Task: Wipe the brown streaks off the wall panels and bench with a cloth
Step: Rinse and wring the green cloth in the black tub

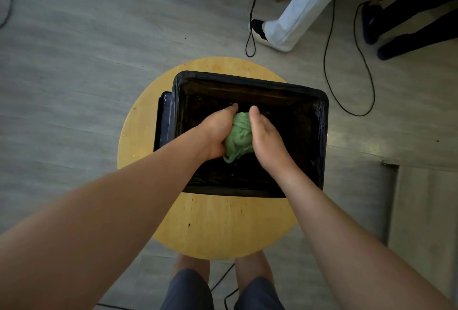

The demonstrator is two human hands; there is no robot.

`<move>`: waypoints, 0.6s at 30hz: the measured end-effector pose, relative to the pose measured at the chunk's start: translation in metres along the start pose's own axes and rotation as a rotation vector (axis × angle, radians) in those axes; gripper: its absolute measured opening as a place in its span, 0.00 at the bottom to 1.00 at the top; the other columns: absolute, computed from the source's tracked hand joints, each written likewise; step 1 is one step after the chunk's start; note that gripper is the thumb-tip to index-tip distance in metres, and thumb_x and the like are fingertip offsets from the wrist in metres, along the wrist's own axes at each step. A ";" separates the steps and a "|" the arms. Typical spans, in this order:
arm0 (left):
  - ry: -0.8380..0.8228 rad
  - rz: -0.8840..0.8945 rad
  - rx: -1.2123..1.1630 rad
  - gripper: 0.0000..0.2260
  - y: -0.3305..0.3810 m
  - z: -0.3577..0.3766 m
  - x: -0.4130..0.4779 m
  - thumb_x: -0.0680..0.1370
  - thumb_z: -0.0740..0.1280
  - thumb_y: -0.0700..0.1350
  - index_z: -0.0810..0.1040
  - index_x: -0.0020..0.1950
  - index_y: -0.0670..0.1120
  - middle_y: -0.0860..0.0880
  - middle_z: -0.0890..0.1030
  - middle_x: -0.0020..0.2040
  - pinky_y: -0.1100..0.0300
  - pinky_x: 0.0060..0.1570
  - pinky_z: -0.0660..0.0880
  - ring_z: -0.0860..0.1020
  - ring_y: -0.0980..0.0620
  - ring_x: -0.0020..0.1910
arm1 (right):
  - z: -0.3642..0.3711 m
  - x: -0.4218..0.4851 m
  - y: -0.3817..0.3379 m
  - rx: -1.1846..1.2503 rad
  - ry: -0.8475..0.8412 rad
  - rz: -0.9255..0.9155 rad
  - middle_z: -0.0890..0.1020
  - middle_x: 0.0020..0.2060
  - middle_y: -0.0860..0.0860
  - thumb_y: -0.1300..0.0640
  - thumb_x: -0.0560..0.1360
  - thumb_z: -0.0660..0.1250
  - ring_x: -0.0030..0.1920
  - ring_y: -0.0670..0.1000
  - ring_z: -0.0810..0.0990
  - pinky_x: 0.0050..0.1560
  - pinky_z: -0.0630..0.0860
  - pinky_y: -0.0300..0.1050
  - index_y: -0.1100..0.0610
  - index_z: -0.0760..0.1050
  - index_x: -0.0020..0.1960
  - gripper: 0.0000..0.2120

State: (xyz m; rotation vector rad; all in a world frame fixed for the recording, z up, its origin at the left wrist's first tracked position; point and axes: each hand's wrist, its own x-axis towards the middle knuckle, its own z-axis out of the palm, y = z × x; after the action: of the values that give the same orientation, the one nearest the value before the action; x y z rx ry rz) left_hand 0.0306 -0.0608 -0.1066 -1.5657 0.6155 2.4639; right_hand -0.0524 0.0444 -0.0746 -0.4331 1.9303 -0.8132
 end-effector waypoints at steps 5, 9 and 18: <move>0.114 0.055 0.043 0.22 0.000 -0.005 0.004 0.83 0.63 0.59 0.75 0.69 0.44 0.42 0.86 0.55 0.46 0.45 0.84 0.86 0.41 0.51 | -0.001 0.004 0.008 -0.133 0.139 -0.041 0.85 0.46 0.50 0.37 0.84 0.58 0.46 0.46 0.85 0.51 0.83 0.53 0.53 0.79 0.54 0.21; 0.176 0.149 0.284 0.32 -0.003 -0.006 0.005 0.79 0.65 0.64 0.66 0.77 0.48 0.45 0.80 0.65 0.47 0.55 0.82 0.81 0.44 0.59 | -0.005 0.008 0.000 0.398 0.211 0.168 0.88 0.49 0.55 0.39 0.86 0.54 0.51 0.55 0.87 0.59 0.83 0.59 0.57 0.82 0.57 0.26; -0.374 0.249 0.445 0.19 -0.004 -0.006 -0.026 0.79 0.73 0.44 0.75 0.68 0.43 0.43 0.84 0.62 0.50 0.63 0.80 0.83 0.47 0.61 | -0.013 0.011 -0.002 0.195 0.109 0.221 0.86 0.51 0.54 0.43 0.85 0.55 0.51 0.53 0.85 0.56 0.83 0.54 0.48 0.80 0.52 0.17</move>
State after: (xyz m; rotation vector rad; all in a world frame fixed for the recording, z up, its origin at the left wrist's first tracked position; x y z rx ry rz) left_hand 0.0484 -0.0573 -0.0861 -0.8831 1.2384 2.4548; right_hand -0.0693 0.0410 -0.0756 -0.0570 1.9344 -0.8829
